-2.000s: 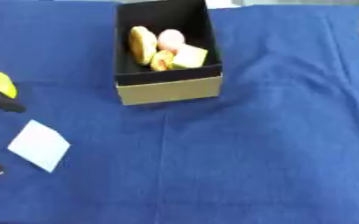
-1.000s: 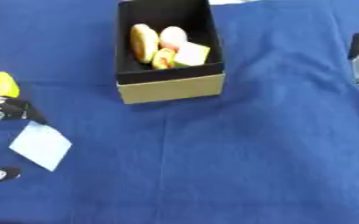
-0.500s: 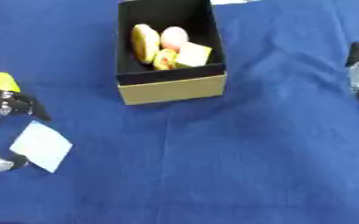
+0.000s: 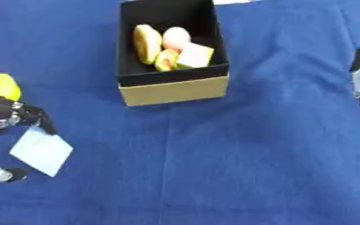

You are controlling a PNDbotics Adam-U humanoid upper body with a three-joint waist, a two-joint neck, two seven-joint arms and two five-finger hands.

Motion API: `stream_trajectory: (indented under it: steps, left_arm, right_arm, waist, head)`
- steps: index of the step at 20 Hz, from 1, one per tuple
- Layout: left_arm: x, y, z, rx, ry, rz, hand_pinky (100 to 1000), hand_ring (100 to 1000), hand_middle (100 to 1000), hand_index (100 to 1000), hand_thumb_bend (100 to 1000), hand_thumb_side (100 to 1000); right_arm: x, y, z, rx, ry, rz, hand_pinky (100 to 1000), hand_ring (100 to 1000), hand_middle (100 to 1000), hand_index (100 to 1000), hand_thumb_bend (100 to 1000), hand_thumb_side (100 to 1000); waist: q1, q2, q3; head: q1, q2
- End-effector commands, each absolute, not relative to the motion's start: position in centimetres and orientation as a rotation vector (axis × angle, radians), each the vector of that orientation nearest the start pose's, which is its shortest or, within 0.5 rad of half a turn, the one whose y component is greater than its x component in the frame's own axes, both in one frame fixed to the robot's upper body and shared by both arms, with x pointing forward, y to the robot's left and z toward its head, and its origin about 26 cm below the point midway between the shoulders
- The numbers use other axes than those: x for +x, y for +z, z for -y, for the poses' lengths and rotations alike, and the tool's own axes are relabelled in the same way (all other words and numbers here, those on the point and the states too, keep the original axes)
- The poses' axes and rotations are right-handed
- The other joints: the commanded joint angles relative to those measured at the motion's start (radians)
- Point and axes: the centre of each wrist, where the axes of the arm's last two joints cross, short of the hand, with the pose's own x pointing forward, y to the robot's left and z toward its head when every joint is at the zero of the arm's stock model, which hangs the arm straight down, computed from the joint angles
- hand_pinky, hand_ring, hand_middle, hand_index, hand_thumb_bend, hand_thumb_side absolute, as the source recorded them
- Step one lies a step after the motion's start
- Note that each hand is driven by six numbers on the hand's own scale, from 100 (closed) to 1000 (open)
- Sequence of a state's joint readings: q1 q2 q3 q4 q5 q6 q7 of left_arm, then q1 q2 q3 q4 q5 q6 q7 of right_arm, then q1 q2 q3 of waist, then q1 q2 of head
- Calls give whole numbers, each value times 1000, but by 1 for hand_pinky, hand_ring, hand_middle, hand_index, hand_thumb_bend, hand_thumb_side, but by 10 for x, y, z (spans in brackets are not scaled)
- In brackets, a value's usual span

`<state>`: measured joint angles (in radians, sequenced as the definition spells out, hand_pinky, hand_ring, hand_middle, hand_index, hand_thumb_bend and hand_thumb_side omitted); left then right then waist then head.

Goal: Pick up objects on the table and place them in the box.

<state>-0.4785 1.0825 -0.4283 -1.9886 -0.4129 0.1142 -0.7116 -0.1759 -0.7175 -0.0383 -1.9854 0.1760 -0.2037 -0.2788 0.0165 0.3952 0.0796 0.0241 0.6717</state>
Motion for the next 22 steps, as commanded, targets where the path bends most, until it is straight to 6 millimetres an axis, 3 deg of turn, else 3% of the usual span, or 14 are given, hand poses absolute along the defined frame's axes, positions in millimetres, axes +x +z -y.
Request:
stream_trajectory:
  steps: [1, 14, 22]
  left_arm:
    - [292, 252, -274, 656, -1975, 1118, 864, 813, 770, 858, 406, 132]
    - [293, 251, -269, 731, -1903, 1231, 793, 671, 573, 800, 415, 100]
    - [295, 243, -269, 768, -1891, 1263, 748, 634, 550, 736, 248, 100]
  right_arm:
    - [281, 222, 332, -775, 601, 2395, 734, 754, 664, 772, 127, 171]
    - [282, 218, 330, -765, 558, 2386, 727, 751, 659, 766, 115, 178]
    - [282, 216, 330, -758, 536, 2382, 725, 750, 658, 764, 100, 185]
  waist:
    - [-1, -15, -1]
    - [-7, -11, -1]
    - [-9, -9, 1]
  head:
    - [3, -16]
    - [2, -25]
    - [3, -26]
